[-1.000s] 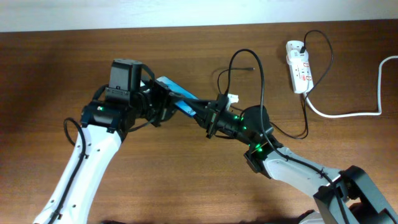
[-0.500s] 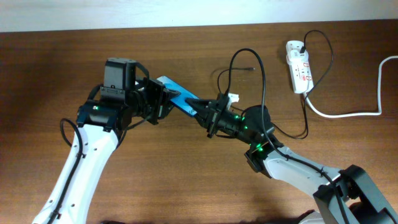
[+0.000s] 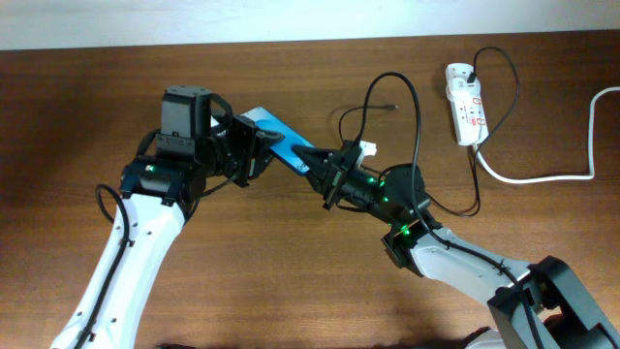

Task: Plug charger to phone and switch on socket

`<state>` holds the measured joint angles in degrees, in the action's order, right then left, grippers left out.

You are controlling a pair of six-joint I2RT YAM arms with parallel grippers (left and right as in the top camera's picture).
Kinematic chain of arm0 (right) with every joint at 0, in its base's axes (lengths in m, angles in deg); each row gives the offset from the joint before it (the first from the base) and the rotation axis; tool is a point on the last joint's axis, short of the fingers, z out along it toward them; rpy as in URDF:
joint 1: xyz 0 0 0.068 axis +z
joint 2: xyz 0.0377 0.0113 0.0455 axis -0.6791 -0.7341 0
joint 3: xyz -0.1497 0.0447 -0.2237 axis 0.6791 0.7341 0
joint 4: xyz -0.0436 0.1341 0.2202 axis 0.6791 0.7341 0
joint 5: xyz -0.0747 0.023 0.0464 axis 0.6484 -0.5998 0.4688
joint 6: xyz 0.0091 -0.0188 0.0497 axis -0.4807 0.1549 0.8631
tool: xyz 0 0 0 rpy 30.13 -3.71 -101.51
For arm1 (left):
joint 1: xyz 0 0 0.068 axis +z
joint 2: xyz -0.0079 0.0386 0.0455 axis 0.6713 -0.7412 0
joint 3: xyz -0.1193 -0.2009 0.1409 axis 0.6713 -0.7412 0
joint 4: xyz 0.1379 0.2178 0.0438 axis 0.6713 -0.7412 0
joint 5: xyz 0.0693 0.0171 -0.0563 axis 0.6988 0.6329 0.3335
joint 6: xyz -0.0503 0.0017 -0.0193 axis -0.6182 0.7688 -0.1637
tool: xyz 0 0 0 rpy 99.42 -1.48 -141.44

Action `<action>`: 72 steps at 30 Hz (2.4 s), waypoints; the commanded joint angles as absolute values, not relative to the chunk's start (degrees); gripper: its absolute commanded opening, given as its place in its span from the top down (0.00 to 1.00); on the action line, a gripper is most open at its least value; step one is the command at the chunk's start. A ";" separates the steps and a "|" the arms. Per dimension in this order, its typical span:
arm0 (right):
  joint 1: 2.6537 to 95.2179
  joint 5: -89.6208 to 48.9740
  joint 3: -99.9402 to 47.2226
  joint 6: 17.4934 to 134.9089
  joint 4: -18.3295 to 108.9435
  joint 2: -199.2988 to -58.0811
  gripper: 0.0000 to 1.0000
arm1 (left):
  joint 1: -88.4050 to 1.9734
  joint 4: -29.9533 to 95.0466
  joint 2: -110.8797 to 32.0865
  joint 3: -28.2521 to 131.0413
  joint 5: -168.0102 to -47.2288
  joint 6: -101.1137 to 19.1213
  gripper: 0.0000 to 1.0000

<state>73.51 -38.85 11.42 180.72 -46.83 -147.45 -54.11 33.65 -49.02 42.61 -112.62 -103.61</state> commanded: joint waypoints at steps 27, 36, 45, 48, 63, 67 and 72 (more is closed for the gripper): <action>73.14 -37.08 10.81 180.31 -50.74 -146.73 0.94 | -56.73 38.26 -49.16 42.67 -105.30 -113.11 1.00; 73.14 -37.16 10.81 180.31 -50.72 -146.73 0.76 | -56.76 38.26 -49.16 42.67 -105.89 -115.17 1.00; 73.12 -37.30 10.81 180.28 -50.70 -146.73 0.49 | -56.73 38.22 -49.16 42.67 -105.63 -114.23 1.00; 73.14 -38.24 10.81 180.22 -49.34 -146.73 0.24 | -56.41 38.20 -49.16 42.67 -104.54 -110.05 1.00; 73.12 -44.27 10.81 152.77 -24.01 -146.73 0.02 | -52.06 28.34 -49.16 42.67 -104.17 -58.23 1.00; 73.12 -45.03 10.81 140.39 -15.55 -146.73 0.02 | -52.06 21.96 -49.16 42.67 -104.14 -48.11 1.00; 73.08 -43.76 10.81 126.60 -2.00 -146.73 0.02 | -52.06 13.28 -49.16 42.67 -104.17 -42.06 1.00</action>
